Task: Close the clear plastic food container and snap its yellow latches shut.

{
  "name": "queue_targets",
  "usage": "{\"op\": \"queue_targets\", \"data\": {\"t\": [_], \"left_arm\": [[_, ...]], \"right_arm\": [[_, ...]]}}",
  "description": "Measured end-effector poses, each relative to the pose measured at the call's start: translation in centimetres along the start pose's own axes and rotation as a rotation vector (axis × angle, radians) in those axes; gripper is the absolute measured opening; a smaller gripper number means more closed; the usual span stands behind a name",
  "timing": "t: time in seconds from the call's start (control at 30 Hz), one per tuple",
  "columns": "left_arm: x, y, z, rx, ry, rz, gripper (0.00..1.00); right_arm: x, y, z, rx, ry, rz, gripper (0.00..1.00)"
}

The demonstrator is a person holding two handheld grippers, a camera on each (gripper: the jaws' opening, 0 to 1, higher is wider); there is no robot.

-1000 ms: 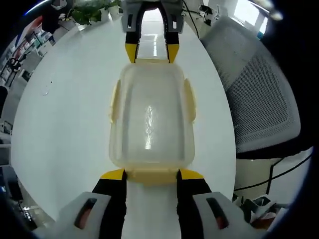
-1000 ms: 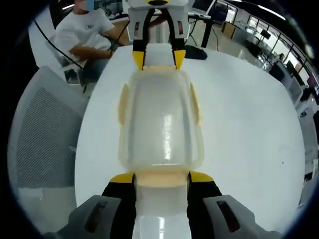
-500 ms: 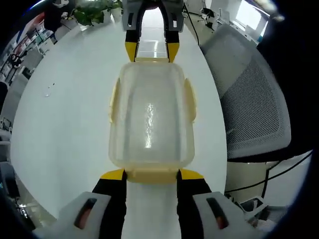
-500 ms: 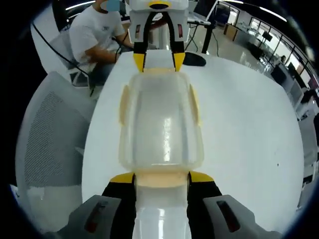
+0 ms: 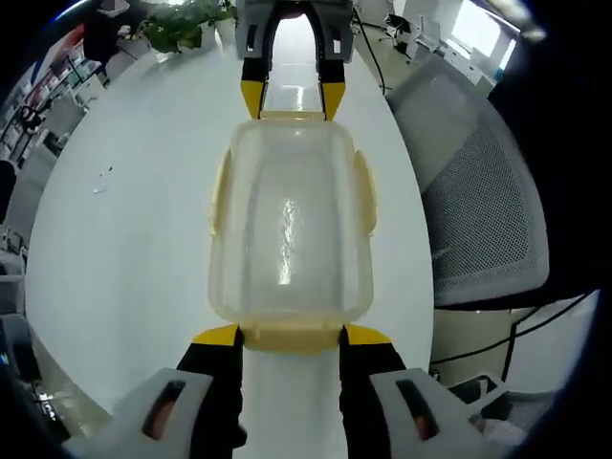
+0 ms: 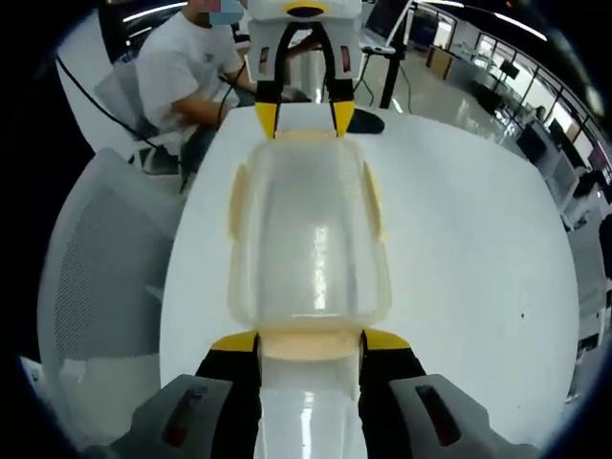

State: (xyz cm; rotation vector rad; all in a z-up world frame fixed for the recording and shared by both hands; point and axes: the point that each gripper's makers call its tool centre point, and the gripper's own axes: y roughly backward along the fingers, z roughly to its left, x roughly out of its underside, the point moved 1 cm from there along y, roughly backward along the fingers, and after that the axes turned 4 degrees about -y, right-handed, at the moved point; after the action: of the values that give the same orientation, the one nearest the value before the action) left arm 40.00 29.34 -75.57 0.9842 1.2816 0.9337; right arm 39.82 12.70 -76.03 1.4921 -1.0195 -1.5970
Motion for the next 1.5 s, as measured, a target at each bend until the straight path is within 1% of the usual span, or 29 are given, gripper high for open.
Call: {"op": "queue_targets", "data": {"t": [0.2,0.37,0.73,1.17,1.4,1.5], "left_arm": [[0.0,-0.8,-0.4,0.002,-0.006,0.019,0.38],[-0.1,-0.9,-0.3,0.005,0.000,0.015,0.38],[-0.2,-0.9,-0.3,0.009,0.012,0.013,0.38],[-1.3,-1.2,-0.7,0.014,0.023,0.006,0.38],[-2.1,-1.3,-0.8,0.010,0.023,0.001,0.38],[-2.7,-1.4,-0.9,0.010,0.022,0.000,0.38]], "right_arm": [[0.3,-0.2,0.3,-0.006,0.004,0.015,0.38],[0.6,-0.2,0.2,-0.003,0.005,0.017,0.38],[0.6,-0.1,0.2,-0.007,0.000,0.009,0.38],[1.7,0.3,0.5,-0.008,-0.001,0.013,0.38],[2.4,0.9,0.6,-0.003,0.000,0.009,0.38],[2.8,1.2,0.7,-0.001,0.002,0.011,0.38]]}}
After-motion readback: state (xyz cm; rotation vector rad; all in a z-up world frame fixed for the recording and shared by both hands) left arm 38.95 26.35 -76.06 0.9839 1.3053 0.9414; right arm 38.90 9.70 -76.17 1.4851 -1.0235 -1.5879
